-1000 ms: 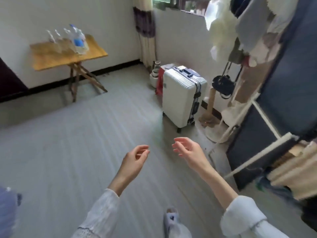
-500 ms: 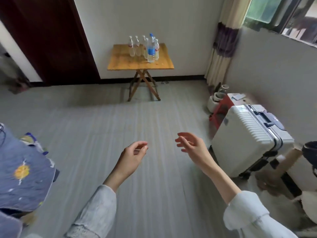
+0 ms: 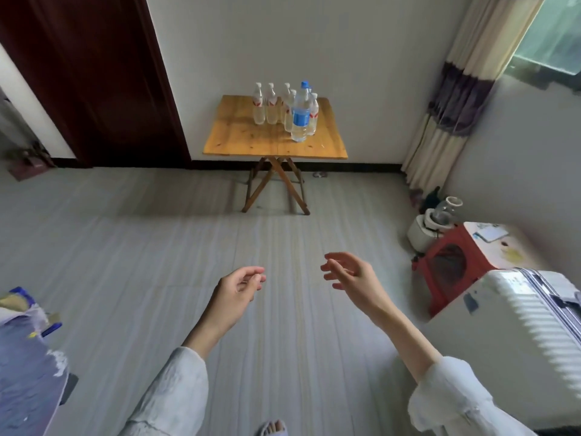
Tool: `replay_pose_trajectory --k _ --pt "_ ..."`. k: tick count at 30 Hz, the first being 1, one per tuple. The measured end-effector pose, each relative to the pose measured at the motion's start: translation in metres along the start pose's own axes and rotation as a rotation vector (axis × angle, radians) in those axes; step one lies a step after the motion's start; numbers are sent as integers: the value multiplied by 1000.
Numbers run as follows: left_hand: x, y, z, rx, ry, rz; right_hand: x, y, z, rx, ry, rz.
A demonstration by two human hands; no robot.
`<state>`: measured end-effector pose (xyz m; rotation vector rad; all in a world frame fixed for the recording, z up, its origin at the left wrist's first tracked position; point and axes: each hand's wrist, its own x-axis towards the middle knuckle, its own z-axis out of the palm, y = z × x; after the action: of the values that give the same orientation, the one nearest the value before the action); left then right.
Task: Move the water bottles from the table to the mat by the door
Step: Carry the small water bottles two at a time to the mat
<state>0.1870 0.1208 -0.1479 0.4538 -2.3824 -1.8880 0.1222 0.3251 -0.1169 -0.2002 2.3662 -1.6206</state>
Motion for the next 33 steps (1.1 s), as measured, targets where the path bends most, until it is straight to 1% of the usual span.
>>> replay_pose_trajectory --k 3,5,10,16,19,24,28,33 --pt "80 18 -15 -17 10 30 68 -16 0 20 25 -4" --pt "124 26 -19 -13 -7 30 108 -24 0 73 42 25" --pt "224 24 -26 -2 -46 2 215 -39 10 156 40 37" --pt "366 27 -45 -3 24 8 371 -50 22 133 -15 1" --pt "444 46 -55 22 55 16 456 -65 22 147 -31 -20" --pt "554 82 -73 71 57 58 576 -98 24 158 -57 -22" --pt "623 80 -86 62 79 4 650 -108 37 130 -107 -23" --pt "723 67 -102 48 32 -45 749 -114 53 125 -92 5"
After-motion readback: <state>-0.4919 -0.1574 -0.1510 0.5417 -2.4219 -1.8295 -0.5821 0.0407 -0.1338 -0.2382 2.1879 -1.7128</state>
